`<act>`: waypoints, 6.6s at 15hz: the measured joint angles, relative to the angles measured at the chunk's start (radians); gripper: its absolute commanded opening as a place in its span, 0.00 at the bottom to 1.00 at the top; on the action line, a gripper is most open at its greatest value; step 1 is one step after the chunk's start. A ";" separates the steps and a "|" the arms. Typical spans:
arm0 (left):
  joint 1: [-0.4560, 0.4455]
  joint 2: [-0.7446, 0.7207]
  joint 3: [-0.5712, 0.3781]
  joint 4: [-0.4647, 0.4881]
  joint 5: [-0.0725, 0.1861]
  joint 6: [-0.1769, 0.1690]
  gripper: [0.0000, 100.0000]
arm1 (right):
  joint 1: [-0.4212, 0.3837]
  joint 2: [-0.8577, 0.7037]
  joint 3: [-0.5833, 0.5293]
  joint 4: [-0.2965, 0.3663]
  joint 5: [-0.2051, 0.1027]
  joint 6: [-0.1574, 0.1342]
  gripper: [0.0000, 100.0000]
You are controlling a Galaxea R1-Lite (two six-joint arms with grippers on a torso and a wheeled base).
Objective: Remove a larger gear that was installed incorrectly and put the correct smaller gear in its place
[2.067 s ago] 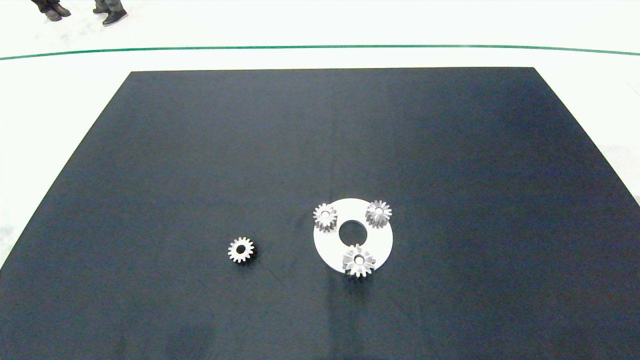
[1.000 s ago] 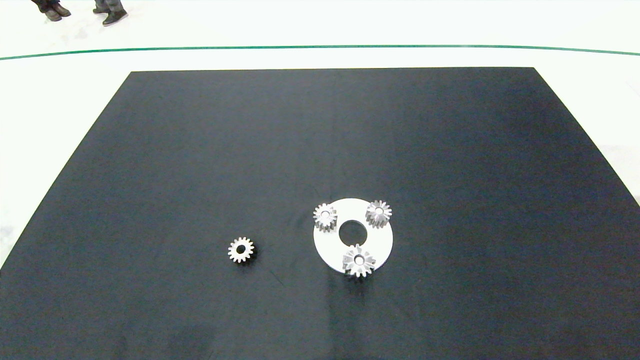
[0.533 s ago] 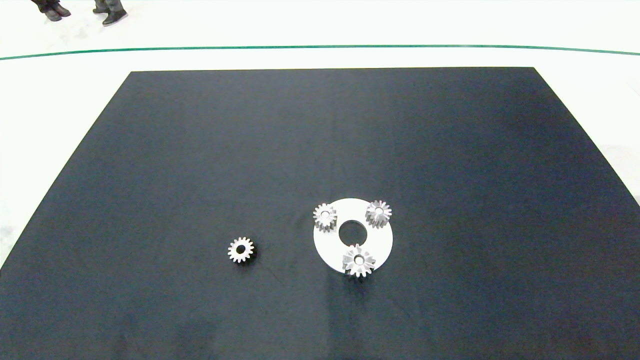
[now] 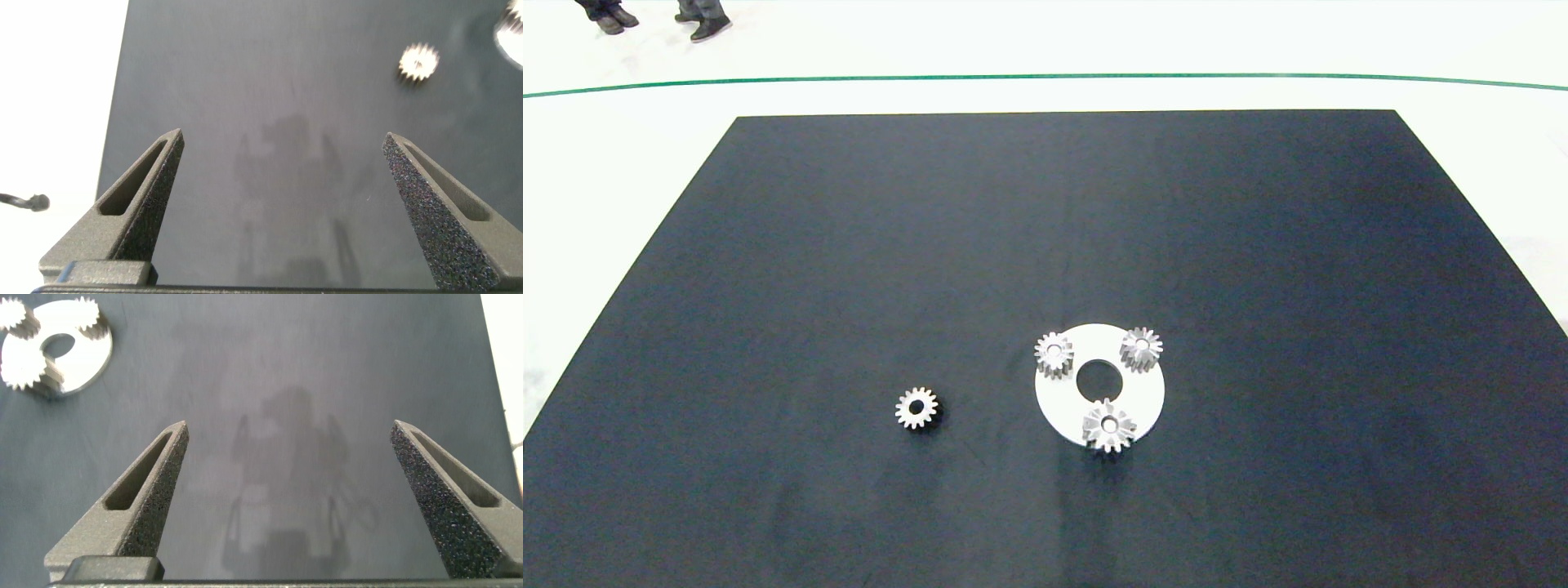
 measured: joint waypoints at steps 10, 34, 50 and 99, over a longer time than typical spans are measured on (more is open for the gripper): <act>0.084 0.705 -0.967 0.732 0.005 0.024 1.00 | 0.334 0.491 -0.511 0.368 -0.021 -0.150 1.00; 0.094 0.719 -0.977 0.733 0.003 0.020 1.00 | 0.881 1.474 -1.129 0.493 -0.284 -0.140 1.00; 0.093 0.712 -0.971 0.733 0.003 0.023 1.00 | 0.855 1.534 -1.096 0.412 -0.284 -0.150 0.68; 0.093 0.700 -0.957 0.732 0.003 0.031 1.00 | 0.866 1.428 -0.807 0.037 -0.431 -0.172 1.00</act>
